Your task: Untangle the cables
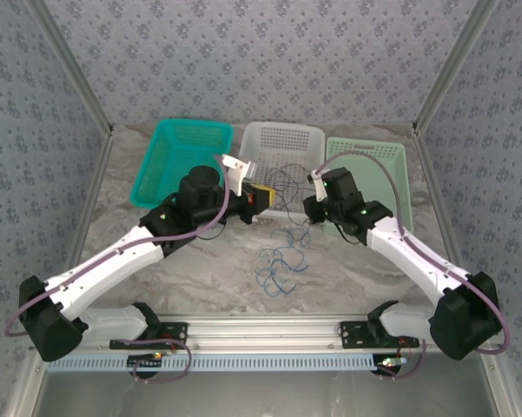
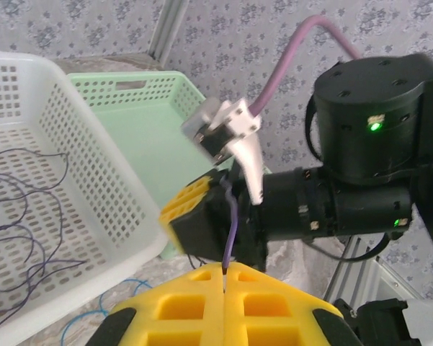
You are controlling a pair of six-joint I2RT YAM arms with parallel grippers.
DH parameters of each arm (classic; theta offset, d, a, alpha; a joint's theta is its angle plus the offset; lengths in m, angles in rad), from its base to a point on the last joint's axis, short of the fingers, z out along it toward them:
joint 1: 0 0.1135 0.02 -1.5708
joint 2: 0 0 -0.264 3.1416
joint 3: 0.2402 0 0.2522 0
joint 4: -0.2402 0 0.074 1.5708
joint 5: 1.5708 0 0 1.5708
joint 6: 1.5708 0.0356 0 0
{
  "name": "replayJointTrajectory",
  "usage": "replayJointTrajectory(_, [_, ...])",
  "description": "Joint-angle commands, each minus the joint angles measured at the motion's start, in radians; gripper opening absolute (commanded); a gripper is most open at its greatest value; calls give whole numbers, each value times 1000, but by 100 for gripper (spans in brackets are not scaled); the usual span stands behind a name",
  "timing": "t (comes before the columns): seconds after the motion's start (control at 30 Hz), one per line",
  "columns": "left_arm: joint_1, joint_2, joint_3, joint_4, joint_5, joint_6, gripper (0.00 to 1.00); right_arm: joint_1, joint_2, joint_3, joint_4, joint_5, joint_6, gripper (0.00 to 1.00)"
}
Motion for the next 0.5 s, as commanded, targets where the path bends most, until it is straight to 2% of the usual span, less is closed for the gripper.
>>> replayJointTrajectory(0.0, [7, -25, -13, -29, -4, 23, 0, -19, -13, 81, -84, 81, -80, 15])
replayJointTrajectory(0.3, [6, -10, -63, -86, 32, 9, 0, -19, -7, 175, -120, 218, -187, 21])
replayJointTrajectory(0.43, [9, -17, -73, -140, 15, 20, 0, -22, 3, 192, -125, 274, -219, 30])
replayJointTrajectory(0.47, [10, -19, -75, -145, 11, 23, 0, -23, 4, 193, -122, 280, -222, 38])
